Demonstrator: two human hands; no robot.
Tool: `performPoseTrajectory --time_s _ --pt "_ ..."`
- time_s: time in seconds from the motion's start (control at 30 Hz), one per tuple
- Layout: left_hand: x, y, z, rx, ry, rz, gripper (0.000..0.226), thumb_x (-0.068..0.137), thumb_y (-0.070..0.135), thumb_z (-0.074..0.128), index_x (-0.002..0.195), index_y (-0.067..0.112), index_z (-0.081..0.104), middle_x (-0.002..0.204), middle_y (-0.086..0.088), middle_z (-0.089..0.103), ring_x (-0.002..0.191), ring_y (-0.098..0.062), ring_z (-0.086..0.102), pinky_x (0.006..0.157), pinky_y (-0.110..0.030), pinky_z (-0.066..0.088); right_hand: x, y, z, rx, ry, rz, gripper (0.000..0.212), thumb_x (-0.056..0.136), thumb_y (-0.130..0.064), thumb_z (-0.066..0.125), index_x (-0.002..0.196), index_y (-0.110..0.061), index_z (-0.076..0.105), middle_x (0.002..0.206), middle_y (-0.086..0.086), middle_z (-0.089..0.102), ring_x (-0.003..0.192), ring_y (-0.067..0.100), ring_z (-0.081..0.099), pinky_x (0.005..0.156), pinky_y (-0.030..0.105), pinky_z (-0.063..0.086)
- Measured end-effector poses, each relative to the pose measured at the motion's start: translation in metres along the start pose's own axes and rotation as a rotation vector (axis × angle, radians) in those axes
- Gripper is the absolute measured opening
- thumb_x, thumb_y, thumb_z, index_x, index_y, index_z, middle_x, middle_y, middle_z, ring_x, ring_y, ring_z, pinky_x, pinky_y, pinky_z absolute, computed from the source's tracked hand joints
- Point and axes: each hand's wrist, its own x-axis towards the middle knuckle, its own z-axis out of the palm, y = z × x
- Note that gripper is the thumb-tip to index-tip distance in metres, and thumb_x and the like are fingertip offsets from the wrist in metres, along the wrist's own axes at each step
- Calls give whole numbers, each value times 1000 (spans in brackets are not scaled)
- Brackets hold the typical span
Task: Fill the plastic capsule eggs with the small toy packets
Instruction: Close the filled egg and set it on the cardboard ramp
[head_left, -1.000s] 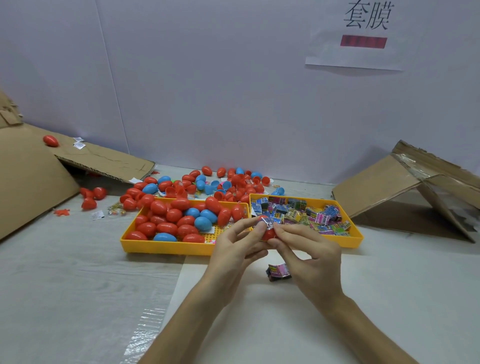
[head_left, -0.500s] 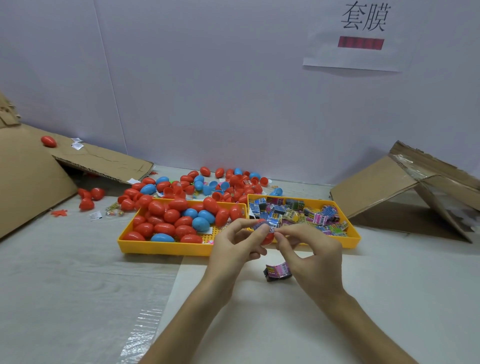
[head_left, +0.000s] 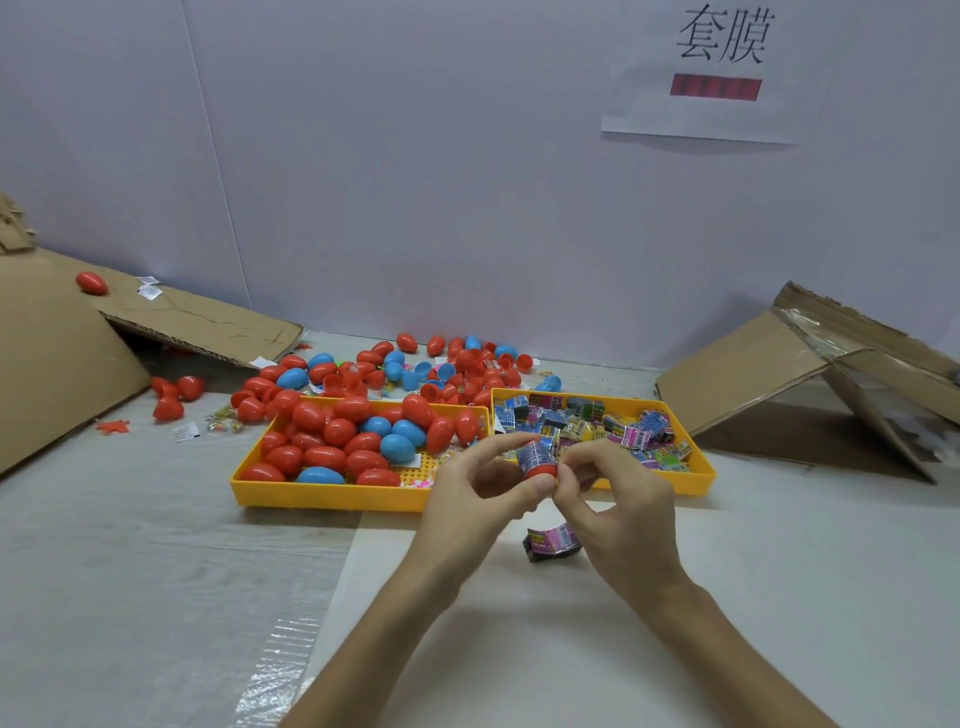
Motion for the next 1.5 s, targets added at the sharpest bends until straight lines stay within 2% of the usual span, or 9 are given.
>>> performPoseTrajectory --time_s 0.57,0.77,0.83,0.93,1.07,1.17,1.27,1.4,1.5 --pt "-1 -6 6 66 83 54 33 83 29 81 113 35 69 81 5 75 76 -11 72 67 -19 57 0 0 0 -43 -26 -58 4 91 -15 57 91 -19 55 78 -2 59 75 5 55 72 2 43" --pt "0 -6 6 66 97 54 32 82 31 81 112 37 68 80 6 74 76 -12 72 68 -23 60 0 -1 0 -44 -25 -64 7 90 -15 58 87 -10 60 78 0 61 74 7 57 70 6 46" --pt "1 -5 5 40 121 54 32 83 30 80 111 38 68 81 6 74 74 -13 72 68 -26 61 1 -5 0 11 -21 -6 11 91 -19 59 86 -10 63 79 -3 64 74 9 61 67 14 51" --pt "2 -4 0 1 153 44 36 84 27 80 114 43 67 86 4 73 74 -12 71 66 -24 59 6 -11 -2 287 -16 300 14 91 -29 62 93 -16 67 85 -6 68 77 19 69 69 27 57" --pt "0 -7 5 211 103 129 43 83 29 83 115 49 64 85 10 71 79 -11 68 67 -23 58 13 -8 -7 531 -164 537 27 89 -28 64 113 -17 66 92 0 71 74 17 69 65 31 57" --pt "-3 -10 7 326 156 205 38 83 33 82 110 50 61 84 15 68 75 -11 66 62 -20 55 11 -7 -5 514 -228 561 32 82 -29 75 112 -22 68 94 -1 72 76 17 71 64 27 55" --pt "-3 -9 4 345 223 242 34 81 36 83 105 46 60 81 16 68 72 -11 66 59 -19 52 8 -9 -1 526 -205 554 23 82 -28 81 103 -29 71 92 -2 73 80 20 73 67 25 57" --pt "-1 -7 3 192 243 178 35 78 43 80 108 37 64 76 5 71 68 -10 67 63 -21 53 8 -10 -2 581 -148 482 11 90 -21 69 96 -28 75 88 6 76 78 23 74 67 25 57" --pt "1 -7 1 80 205 142 40 75 44 78 110 32 66 71 -2 69 62 -13 67 60 -22 53 10 -10 -3 574 -139 440 11 90 -18 72 94 -27 76 85 5 76 75 23 75 66 23 57"
